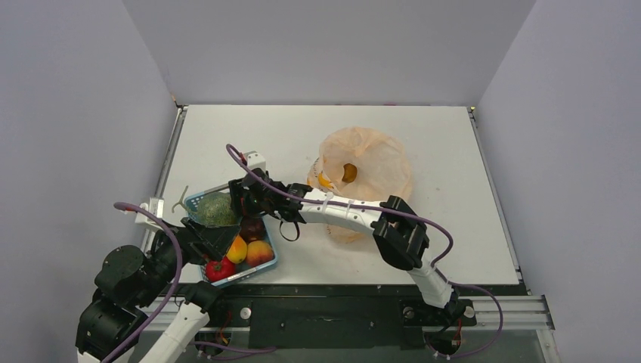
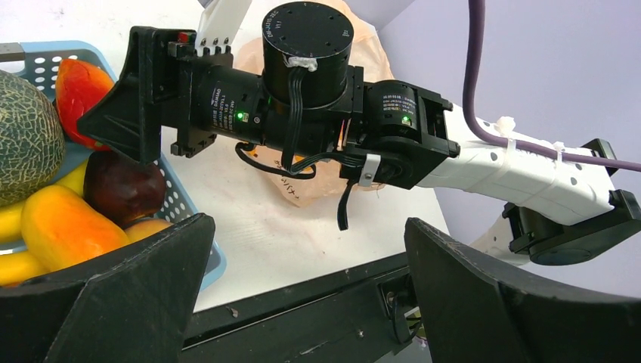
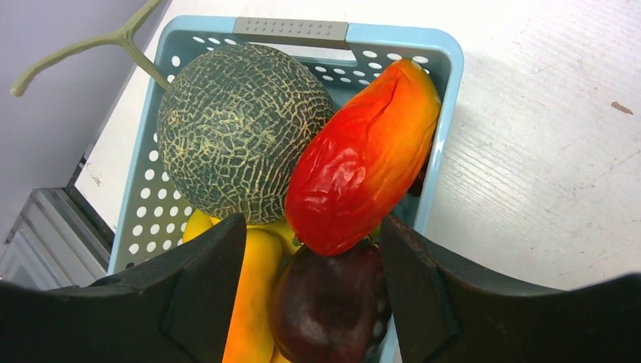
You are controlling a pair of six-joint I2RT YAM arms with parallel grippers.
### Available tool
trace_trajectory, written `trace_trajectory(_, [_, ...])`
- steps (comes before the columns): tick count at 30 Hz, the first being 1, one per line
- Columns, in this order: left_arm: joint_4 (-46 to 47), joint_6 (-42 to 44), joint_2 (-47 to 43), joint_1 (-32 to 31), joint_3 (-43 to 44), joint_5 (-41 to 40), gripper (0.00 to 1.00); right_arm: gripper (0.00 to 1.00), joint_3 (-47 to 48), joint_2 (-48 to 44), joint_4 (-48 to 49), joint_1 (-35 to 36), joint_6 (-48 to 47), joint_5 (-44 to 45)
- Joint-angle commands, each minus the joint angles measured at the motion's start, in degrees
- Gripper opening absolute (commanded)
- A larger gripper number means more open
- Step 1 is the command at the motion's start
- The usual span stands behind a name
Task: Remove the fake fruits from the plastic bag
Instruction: Place the fake fruit in the bin, then adjust the plastic bag at the center of the board.
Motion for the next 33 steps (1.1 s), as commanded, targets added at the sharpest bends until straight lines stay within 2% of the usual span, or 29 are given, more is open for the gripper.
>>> trace_trajectory(1, [1.75,-0.57,0.74,0.00,-0.10,0.13,0.97,0.62,-0.10,-4.72,0.40,-0.86,-1.91,-0.66])
trace_trajectory(12, [8.72,-5.47,2.96,0.05,-9.76,6.19,0.97,0.61,-17.15,-26.38,-2.35,-6.66,-8.94,-1.10])
trace_trajectory(23, [22.04,-9.84,11.36,0.00,-19.06,14.57,0.97,0.61,-37.40,-52.78,-8.45,-23.89,-14.54,1.73])
trace_trajectory(28, [32.11,-15.18,13.44,-0.12,-24.90,17.69,0.97,0.63,-42.98,-56.86,-9.88,-35.28,-17.22,-2.01])
trace_trajectory(33, [42.05,-18.90,19.51,-1.38,-27.13,19.79,0.97,0.57,-46.04,-55.22,-10.08,-38.38,-17.65,-6.04])
